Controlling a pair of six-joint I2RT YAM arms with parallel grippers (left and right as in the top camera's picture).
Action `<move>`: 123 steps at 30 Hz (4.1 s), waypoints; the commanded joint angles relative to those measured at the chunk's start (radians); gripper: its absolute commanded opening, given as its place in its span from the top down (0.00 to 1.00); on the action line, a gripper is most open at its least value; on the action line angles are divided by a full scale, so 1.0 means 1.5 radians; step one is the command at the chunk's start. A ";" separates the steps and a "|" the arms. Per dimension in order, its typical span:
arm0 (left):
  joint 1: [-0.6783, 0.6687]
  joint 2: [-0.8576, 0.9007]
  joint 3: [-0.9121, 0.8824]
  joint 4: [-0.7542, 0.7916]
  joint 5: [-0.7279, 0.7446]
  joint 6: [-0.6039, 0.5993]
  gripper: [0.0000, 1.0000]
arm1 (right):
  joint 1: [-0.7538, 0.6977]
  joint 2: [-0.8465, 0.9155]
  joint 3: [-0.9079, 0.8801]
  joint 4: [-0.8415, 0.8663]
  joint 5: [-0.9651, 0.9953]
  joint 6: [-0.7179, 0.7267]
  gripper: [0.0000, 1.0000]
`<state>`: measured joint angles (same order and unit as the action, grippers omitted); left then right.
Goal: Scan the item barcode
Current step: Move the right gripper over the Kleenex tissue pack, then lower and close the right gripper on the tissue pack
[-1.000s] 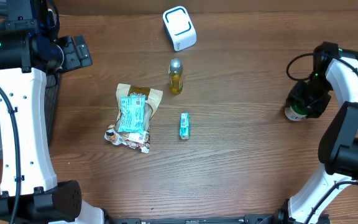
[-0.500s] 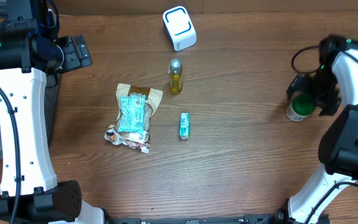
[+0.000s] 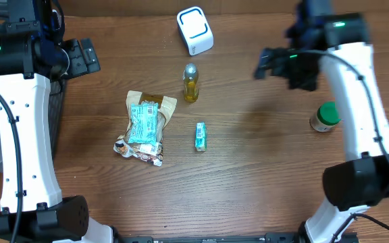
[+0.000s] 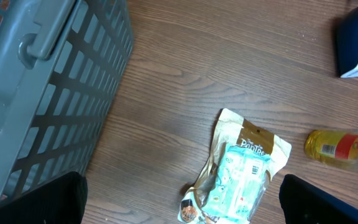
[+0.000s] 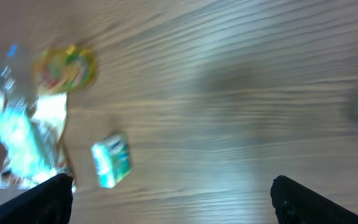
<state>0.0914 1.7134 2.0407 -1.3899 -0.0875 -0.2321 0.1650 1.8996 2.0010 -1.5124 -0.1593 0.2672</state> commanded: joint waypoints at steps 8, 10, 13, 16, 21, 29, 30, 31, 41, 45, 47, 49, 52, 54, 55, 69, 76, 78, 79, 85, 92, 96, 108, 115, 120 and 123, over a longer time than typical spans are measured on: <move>-0.004 0.005 0.002 0.002 -0.003 0.003 0.01 | 0.211 0.034 -0.155 0.193 -0.007 0.087 0.22; -0.004 0.005 0.002 0.002 -0.003 0.003 0.00 | 0.241 0.037 -0.196 0.241 -0.005 0.087 0.45; -0.004 0.005 0.002 0.002 -0.003 0.003 0.01 | 0.254 0.039 -0.221 0.263 0.022 0.094 0.96; -0.004 0.005 0.002 0.002 -0.003 0.003 0.00 | 0.255 0.039 -0.242 0.267 0.063 0.136 0.96; -0.004 0.005 0.002 0.002 -0.003 0.003 0.00 | 0.257 0.039 -0.283 0.275 0.065 0.152 0.96; -0.004 0.005 0.002 0.002 -0.003 0.003 0.00 | 0.262 0.039 -0.339 0.312 0.005 0.157 0.96; -0.004 0.005 0.002 0.002 -0.003 0.003 0.00 | 0.265 0.040 -0.341 0.312 0.006 0.157 0.96; -0.004 0.005 0.002 0.002 -0.003 0.003 0.01 | 0.268 0.041 -0.344 0.312 0.005 0.157 0.96; -0.005 0.005 0.002 0.002 -0.003 0.003 0.00 | 0.304 0.041 -0.349 0.320 0.008 0.157 0.96; -0.004 0.005 0.002 0.002 -0.003 0.003 0.00 | 0.306 0.041 -0.349 0.314 0.035 0.157 0.96; -0.004 0.005 0.002 0.002 -0.003 0.003 0.01 | 0.306 0.041 -0.350 0.311 0.051 0.163 0.96; -0.005 0.005 0.002 0.002 -0.003 0.003 0.01 | 0.306 0.041 -0.350 0.307 0.066 0.172 0.96; -0.005 0.005 0.002 0.002 -0.003 0.003 0.00 | 0.306 0.041 -0.350 0.307 0.076 0.172 0.96; -0.005 0.005 0.002 0.002 -0.003 0.003 0.00 | 0.306 0.041 -0.350 0.307 0.076 0.174 0.96; -0.004 0.005 0.002 0.002 -0.003 0.003 0.01 | 0.306 0.041 -0.352 0.307 0.076 0.174 0.96; -0.005 0.005 0.002 0.002 -0.003 0.003 0.00 | 0.307 0.041 -0.402 0.387 -0.071 0.183 0.96; -0.004 0.005 0.002 0.002 -0.003 0.003 0.00 | 0.310 0.041 -0.402 0.413 -0.092 0.152 0.96; -0.004 0.005 0.002 0.002 -0.003 0.003 0.01 | 0.310 0.041 -0.402 0.415 -0.092 0.138 0.94; -0.004 0.005 0.002 0.002 -0.003 0.003 0.01 | 0.310 0.041 -0.402 0.415 -0.092 0.135 0.90; -0.005 0.005 0.002 0.002 -0.003 0.003 0.00 | 0.303 0.041 -0.403 0.425 -0.092 0.135 0.67; -0.004 0.005 0.002 0.002 -0.003 0.003 0.01 | 0.300 0.050 -0.427 0.490 -0.092 0.156 0.58; -0.004 0.005 0.002 0.002 -0.003 0.003 0.01 | 0.299 0.060 -0.445 0.507 -0.093 0.172 0.60; -0.004 0.005 0.002 0.002 -0.003 0.003 0.01 | 0.299 0.074 -0.483 0.575 -0.089 0.194 0.67; -0.004 0.005 0.002 0.002 -0.003 0.003 0.01 | 0.297 0.045 -0.483 0.583 -0.105 0.194 0.67; -0.004 0.005 0.002 0.002 -0.003 0.003 0.00 | 0.285 0.004 -0.483 0.589 -0.105 0.194 0.57; -0.004 0.005 0.002 0.002 -0.003 0.003 0.00 | 0.278 0.003 -0.483 0.587 -0.105 0.194 0.55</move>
<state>0.0914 1.7134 2.0407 -1.3899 -0.0875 -0.2321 0.5968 1.9518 1.2827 -0.6365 -0.3111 0.5545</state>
